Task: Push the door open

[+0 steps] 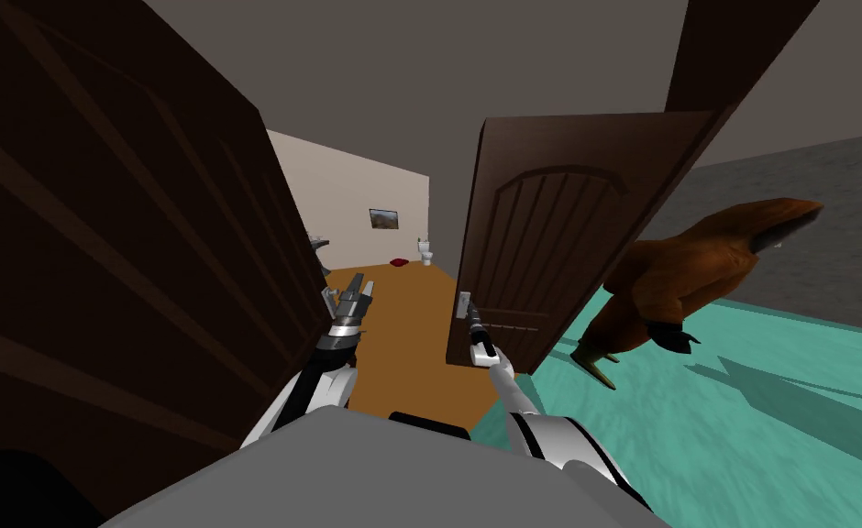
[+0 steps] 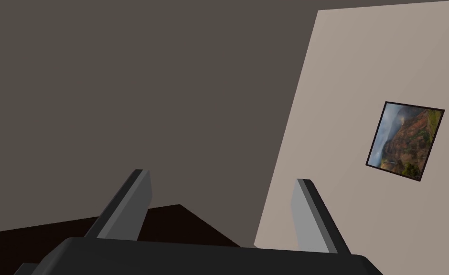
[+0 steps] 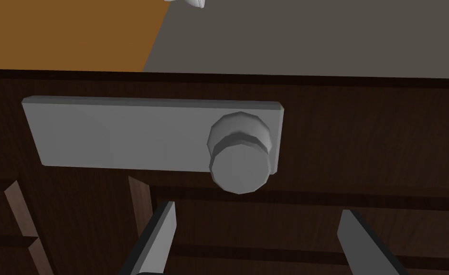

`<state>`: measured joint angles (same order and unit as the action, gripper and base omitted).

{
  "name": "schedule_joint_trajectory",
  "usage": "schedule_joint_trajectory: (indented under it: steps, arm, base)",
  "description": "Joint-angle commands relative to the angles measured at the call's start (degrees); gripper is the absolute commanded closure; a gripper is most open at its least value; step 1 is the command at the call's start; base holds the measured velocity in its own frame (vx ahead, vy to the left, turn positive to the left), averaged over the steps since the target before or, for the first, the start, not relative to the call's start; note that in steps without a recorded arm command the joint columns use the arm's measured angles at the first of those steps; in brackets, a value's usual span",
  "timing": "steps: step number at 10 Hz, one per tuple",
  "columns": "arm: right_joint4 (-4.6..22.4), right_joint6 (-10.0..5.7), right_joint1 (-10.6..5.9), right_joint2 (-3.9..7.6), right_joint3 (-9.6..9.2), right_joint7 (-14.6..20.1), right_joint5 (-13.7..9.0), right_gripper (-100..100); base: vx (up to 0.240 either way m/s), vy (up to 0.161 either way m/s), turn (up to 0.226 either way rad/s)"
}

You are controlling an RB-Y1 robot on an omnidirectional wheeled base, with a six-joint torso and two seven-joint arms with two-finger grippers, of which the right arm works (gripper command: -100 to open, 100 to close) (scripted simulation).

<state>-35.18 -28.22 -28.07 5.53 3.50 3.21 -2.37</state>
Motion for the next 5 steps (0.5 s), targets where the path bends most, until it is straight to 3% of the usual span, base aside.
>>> schedule_joint_trajectory:
  steps: [1,3,4,5]
  arm:
    - [0.3,-0.37,-0.04,0.11,0.18,-0.1,-0.1,-100]
    - [0.3,-0.73,0.07,0.14,0.41,-0.2,-0.1,-100]
    - [0.2,-0.61,0.07,0.16,0.33,-0.1,-0.1,-100]
    - [0.2,-0.61,0.07,0.16,0.33,-0.1,-0.1,100]
  base:
    - [0.215,-0.015,0.025]
    - [0.236,-0.002,0.026]
    - [0.095,0.005,0.004]
    - [-0.009,-0.003,-0.005]
